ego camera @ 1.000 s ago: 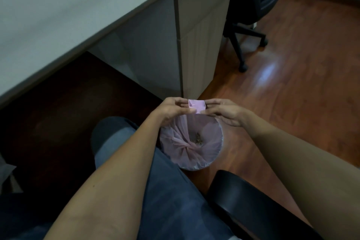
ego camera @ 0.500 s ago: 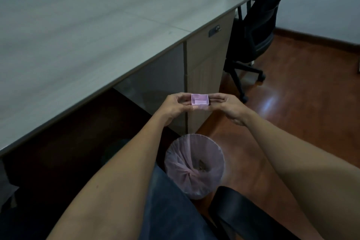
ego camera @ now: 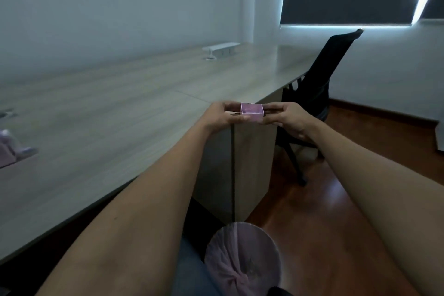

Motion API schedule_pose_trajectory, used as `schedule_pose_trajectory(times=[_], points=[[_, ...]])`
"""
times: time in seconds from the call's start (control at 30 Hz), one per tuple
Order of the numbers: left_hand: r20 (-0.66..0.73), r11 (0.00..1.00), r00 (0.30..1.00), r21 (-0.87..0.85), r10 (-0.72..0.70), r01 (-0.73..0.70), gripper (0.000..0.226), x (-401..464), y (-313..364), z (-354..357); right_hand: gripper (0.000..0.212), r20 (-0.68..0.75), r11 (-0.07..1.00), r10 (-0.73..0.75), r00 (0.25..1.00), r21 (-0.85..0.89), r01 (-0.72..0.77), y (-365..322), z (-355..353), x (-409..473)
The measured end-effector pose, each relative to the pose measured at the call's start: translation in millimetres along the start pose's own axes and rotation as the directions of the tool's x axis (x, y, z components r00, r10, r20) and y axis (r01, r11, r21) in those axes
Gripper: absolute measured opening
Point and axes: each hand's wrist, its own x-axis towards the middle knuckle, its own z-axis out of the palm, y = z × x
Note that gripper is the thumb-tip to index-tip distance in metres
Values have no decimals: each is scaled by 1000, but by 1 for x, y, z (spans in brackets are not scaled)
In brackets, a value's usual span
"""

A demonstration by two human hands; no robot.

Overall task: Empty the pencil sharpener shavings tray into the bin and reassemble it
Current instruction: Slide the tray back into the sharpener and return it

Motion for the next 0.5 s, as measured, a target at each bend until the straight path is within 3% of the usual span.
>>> schedule_pose_trajectory(times=[0.23,0.5], points=[[-95,1000,995,10,27,-26,50,-8,56,-67,52,131,992,-122,984,-26,127,-77,28,35],[-229,998,972,59,51,-38,46,-60,76,-172,48,342,971,-229,911,12,239,-139,125,70]])
